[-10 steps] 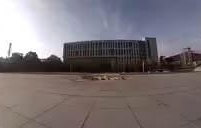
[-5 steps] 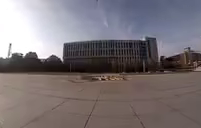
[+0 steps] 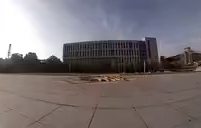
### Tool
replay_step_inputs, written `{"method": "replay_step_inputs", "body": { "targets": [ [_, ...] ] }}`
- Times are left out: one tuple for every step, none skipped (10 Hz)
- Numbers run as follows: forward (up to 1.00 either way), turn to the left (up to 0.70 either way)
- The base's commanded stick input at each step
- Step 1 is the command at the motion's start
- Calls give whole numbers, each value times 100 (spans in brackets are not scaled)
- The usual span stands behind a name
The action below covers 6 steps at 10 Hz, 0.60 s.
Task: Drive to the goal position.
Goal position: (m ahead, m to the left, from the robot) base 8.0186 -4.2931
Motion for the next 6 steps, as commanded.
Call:
{"method": "replay_step_inputs", "body": {
  "targets": [
    [70, 0],
    [70, 0],
    [70, 0],
    [70, 0],
    [70, 0],
    [70, -7]
  ]
}}
